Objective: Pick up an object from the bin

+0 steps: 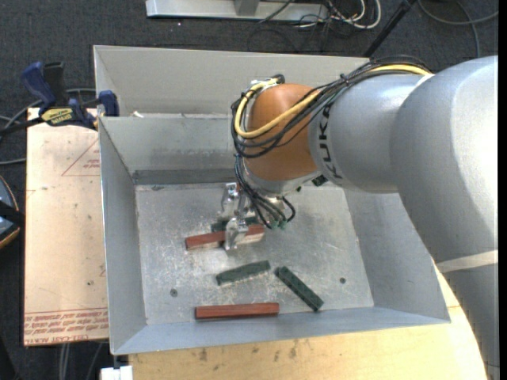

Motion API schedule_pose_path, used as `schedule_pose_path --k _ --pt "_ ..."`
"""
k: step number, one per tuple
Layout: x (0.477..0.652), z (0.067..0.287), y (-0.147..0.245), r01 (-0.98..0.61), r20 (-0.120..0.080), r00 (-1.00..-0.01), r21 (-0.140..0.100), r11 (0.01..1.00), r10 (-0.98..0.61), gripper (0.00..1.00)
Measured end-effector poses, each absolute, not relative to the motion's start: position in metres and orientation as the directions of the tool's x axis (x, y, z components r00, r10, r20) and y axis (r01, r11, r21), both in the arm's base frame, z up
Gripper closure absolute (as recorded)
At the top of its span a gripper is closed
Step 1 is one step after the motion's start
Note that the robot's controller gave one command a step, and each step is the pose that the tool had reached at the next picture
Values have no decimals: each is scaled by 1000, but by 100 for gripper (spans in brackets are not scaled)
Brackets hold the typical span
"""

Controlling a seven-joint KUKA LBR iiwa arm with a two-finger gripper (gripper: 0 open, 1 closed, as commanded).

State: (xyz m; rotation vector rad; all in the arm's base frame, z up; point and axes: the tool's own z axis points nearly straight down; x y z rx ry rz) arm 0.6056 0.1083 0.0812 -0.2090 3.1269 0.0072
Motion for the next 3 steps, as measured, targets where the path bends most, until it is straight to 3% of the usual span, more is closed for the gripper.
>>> schedule_pose_path --k 3 --pt "604 90 108 -133 -2 -991 2 991 -133 100"
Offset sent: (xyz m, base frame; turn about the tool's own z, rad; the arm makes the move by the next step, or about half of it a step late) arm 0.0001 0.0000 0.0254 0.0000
